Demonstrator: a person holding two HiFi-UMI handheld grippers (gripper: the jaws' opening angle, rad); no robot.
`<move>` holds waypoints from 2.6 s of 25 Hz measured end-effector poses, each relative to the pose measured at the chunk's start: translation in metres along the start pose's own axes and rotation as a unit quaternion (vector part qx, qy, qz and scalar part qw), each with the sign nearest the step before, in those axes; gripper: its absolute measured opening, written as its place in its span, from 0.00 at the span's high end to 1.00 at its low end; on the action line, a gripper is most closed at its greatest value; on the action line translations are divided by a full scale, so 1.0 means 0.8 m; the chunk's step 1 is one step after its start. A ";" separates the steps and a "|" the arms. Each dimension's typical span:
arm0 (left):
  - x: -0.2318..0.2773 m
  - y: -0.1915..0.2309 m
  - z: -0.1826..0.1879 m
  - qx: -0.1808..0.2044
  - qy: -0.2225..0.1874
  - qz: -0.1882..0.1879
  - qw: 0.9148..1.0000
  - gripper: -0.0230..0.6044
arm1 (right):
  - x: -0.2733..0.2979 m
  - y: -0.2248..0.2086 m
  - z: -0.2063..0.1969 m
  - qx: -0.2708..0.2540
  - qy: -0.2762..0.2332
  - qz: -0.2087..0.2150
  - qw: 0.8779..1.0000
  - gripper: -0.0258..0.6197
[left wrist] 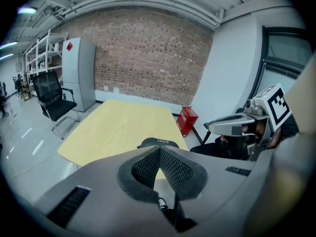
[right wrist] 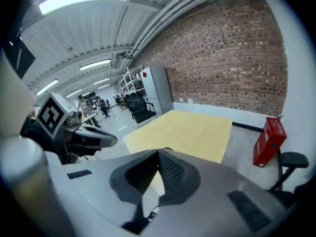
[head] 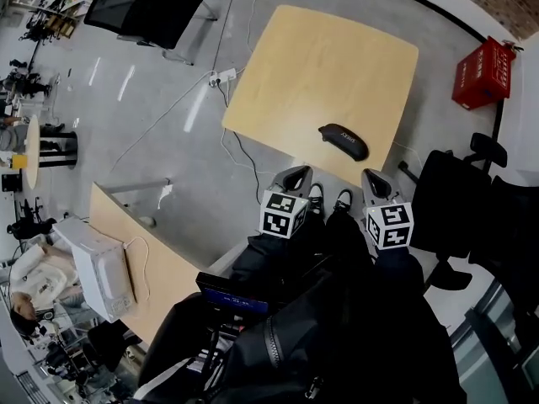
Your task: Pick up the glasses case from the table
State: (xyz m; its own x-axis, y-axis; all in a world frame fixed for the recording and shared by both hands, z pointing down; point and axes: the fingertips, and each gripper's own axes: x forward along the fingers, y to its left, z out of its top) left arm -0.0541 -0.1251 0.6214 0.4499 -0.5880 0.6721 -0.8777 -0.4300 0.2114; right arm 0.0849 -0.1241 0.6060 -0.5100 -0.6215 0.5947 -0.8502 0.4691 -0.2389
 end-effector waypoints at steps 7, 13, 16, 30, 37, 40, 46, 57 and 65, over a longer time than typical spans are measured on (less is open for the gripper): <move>0.027 0.019 -0.042 -0.013 0.042 -0.008 0.999 0.97 | 0.040 -0.011 -0.040 -0.011 0.052 -0.007 0.999 0.95; 0.046 0.038 -0.070 -0.023 0.073 -0.008 0.997 0.97 | 0.075 -0.006 -0.069 -0.040 0.097 0.030 0.994 0.95; 0.051 0.045 -0.079 -0.028 0.085 -0.007 0.996 0.97 | 0.088 -0.007 -0.077 -0.065 0.115 0.039 0.991 0.95; 0.060 0.065 -0.112 -0.044 0.102 0.002 0.994 0.97 | 0.134 -0.029 -0.088 -0.124 0.145 0.043 0.981 0.95; 0.062 0.067 -0.122 -0.050 0.110 0.002 0.993 0.97 | 0.154 -0.043 -0.082 -0.147 0.150 0.038 0.977 0.90; 0.064 0.067 -0.126 -0.057 0.108 0.003 0.992 0.97 | 0.164 -0.049 -0.080 -0.160 0.154 0.038 0.974 0.82; 0.064 0.072 -0.133 -0.059 0.116 0.007 0.992 0.97 | 0.181 -0.060 -0.082 -0.186 0.169 0.038 0.967 0.64; 0.060 0.081 -0.143 -0.065 0.115 0.011 0.991 0.97 | 0.203 -0.070 -0.104 -0.210 0.210 0.062 0.953 0.44; 0.061 0.081 -0.151 -0.070 0.115 0.010 0.991 0.97 | 0.215 -0.083 -0.140 -0.215 0.259 0.075 0.939 0.37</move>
State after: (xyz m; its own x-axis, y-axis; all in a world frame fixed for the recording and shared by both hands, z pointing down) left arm -0.1089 -0.0991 0.7539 0.3977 -0.4168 0.8174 -0.9072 -0.3117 0.2824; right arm 0.0686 -0.1919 0.8105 -0.3935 -0.1923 0.8990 -0.5857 0.8062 -0.0839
